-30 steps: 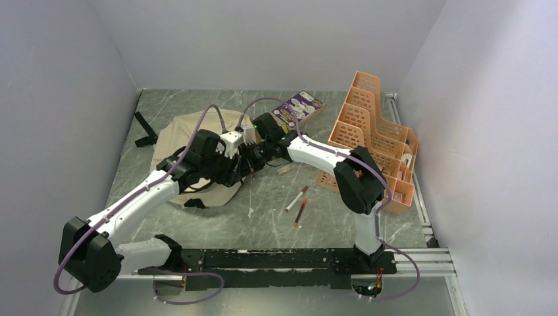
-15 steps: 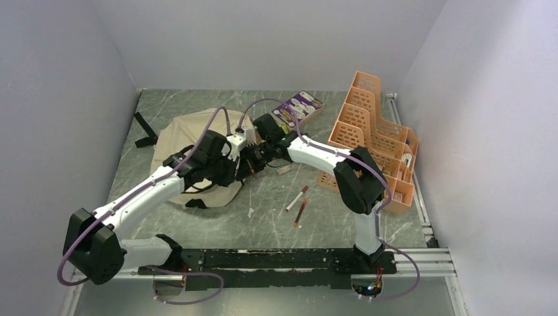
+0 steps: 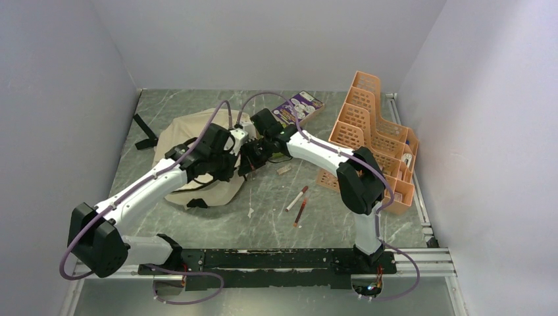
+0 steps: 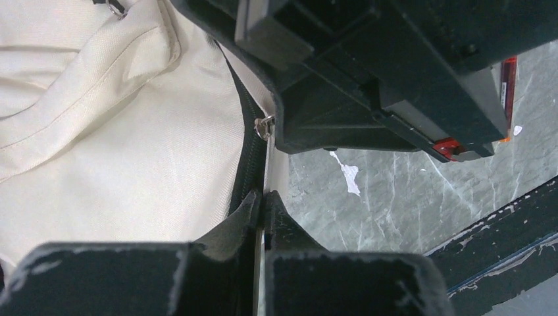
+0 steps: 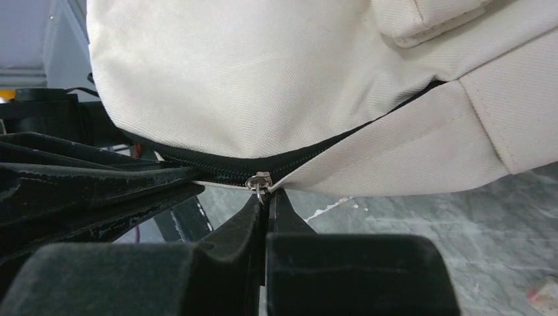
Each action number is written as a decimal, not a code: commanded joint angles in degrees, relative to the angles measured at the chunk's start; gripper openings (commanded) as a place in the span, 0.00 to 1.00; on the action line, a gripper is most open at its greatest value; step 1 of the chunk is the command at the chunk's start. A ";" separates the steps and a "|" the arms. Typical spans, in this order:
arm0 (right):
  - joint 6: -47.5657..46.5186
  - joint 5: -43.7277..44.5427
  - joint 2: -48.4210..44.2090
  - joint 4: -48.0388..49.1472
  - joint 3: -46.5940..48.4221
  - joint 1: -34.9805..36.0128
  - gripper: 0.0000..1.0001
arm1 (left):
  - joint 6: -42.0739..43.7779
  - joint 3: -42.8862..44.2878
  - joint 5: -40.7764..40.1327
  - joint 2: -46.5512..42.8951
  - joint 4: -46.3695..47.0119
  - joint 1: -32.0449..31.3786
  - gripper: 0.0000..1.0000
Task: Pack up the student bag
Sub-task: Unzip the student bag at the center of the board.
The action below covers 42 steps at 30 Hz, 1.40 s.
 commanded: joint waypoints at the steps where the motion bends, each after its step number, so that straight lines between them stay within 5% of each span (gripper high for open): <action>1: -2.28 8.56 0.38 -5.66 2.58 -1.29 0.00 | -1.43 3.18 -1.32 0.62 -8.05 -0.57 0.05; 10: -2.56 9.03 2.06 -7.91 4.28 -3.50 0.00 | -2.51 3.65 -1.89 -1.53 -11.68 -0.62 0.05; 19: -4.61 -1.65 5.54 -7.65 5.29 -7.07 0.00 | -2.42 3.07 -1.56 -3.09 -11.60 -0.65 0.05; 42: -12.79 15.68 20.20 -24.20 25.42 -7.43 0.05 | -3.35 6.46 -2.00 -7.32 -16.13 -0.60 0.05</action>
